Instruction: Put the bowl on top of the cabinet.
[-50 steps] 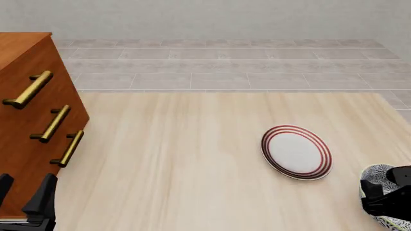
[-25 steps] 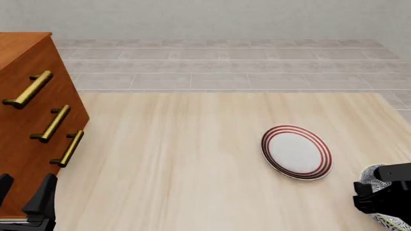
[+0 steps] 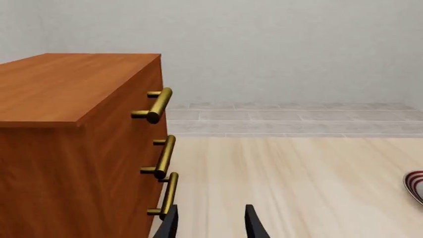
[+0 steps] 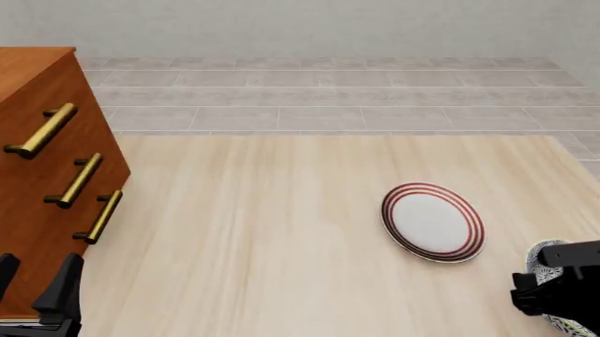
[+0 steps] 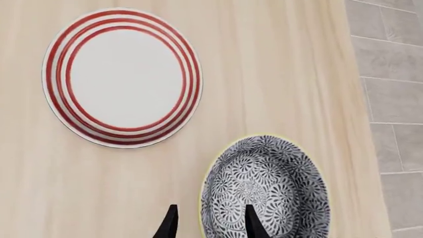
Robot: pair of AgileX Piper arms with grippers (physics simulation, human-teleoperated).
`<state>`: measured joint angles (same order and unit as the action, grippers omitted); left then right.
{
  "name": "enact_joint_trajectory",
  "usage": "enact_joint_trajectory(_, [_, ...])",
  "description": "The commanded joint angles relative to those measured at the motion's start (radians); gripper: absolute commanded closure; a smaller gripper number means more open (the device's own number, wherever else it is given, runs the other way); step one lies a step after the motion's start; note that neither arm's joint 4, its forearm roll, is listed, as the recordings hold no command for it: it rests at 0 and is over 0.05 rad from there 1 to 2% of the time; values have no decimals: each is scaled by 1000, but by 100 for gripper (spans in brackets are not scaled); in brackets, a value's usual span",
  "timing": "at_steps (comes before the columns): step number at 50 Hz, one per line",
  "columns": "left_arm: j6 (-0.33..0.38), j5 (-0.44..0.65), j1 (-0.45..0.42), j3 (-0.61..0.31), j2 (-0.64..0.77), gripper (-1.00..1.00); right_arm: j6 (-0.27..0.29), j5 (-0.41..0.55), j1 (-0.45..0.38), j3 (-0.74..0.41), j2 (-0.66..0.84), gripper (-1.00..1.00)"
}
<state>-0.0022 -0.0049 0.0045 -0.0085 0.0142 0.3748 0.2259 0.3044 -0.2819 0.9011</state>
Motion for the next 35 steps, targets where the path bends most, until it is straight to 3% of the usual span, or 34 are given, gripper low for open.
enact_joint_trajectory(1, [1, 2, -1, 0, -2, -100, 7, -33, 13, 16, 41, -100])
enact_joint_trajectory(35, [1, 2, -1, 0, -2, -100, 16, -79, 49, 31, 123, -100])
